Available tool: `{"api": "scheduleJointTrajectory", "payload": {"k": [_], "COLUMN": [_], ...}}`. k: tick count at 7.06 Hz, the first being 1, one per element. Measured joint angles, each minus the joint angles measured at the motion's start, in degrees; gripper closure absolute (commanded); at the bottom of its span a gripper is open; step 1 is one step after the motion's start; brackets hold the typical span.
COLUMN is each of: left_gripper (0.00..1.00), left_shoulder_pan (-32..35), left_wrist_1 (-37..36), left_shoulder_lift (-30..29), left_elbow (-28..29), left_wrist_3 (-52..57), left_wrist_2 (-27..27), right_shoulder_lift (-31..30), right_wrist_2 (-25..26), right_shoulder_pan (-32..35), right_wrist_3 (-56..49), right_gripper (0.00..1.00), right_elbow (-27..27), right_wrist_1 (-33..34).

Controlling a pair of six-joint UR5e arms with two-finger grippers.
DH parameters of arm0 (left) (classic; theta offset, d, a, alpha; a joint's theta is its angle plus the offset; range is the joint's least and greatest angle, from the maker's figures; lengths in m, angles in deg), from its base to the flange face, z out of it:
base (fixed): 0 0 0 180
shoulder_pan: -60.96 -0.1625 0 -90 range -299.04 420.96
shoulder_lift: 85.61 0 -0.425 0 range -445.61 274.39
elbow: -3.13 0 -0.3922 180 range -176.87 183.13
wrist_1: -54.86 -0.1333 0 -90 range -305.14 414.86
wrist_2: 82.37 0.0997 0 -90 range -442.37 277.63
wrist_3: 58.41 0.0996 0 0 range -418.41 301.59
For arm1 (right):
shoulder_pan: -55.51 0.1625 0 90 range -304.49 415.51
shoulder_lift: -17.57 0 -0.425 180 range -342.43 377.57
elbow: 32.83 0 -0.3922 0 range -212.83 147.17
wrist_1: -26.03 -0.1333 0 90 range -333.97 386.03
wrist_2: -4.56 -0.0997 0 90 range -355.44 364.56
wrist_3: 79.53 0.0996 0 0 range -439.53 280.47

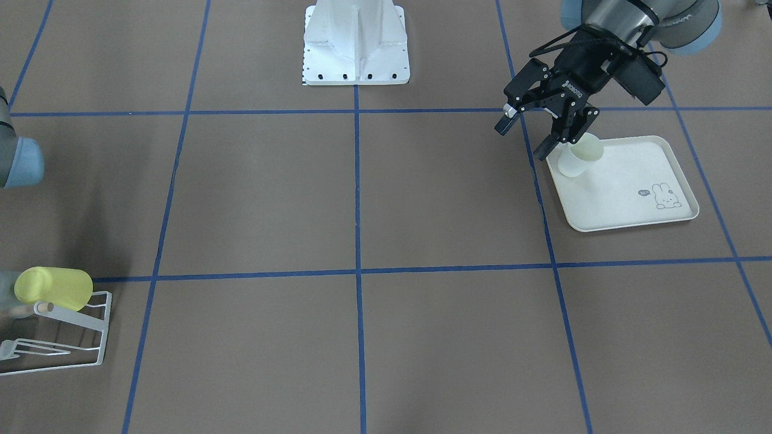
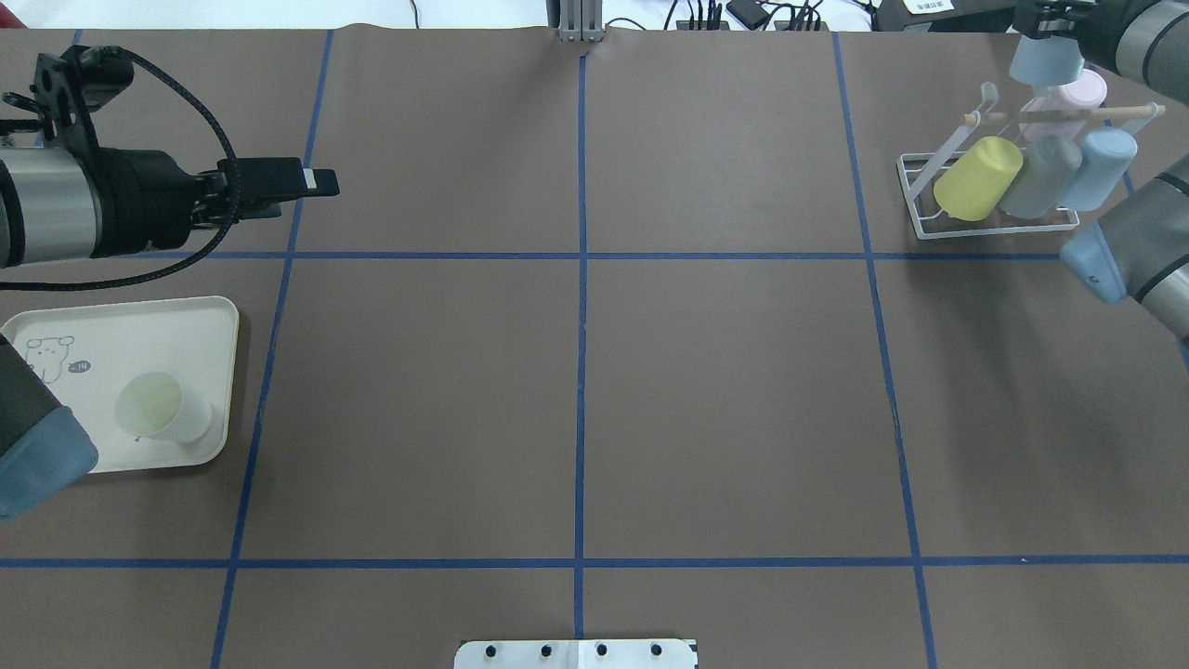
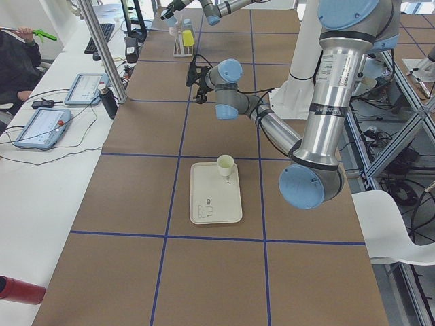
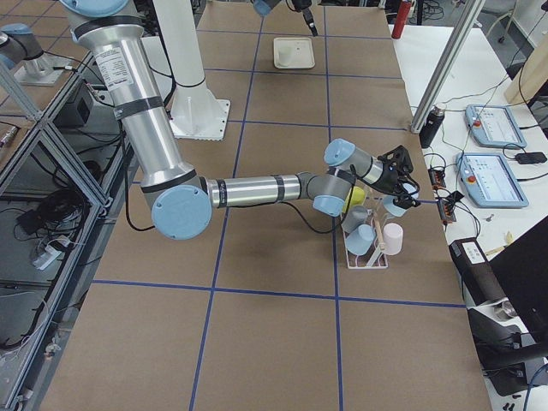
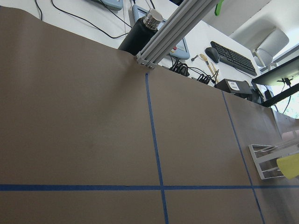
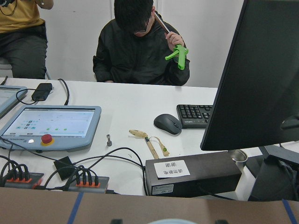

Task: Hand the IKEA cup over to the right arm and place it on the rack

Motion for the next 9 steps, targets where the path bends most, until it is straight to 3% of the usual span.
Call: {"api": "scheduleJointTrajectory", "payload": {"k": [9], "left_gripper": [0.0], "left_shoulder_pan": [-0.2], "left_wrist_1": [0.0], "left_shoulder_lift": [0.0], "left_elbow": [0.5], "left_wrist_3": [-0.1], "left_wrist_2": [0.3], "right_shoulder_lift": [0.2], "right_wrist_2": [-0.7], "right_shoulder_pan": [-1.3], "right_wrist_3": [0.2], "right_gripper": [1.0], "right_elbow": [1.7], "right_wrist_1": [0.0]}}
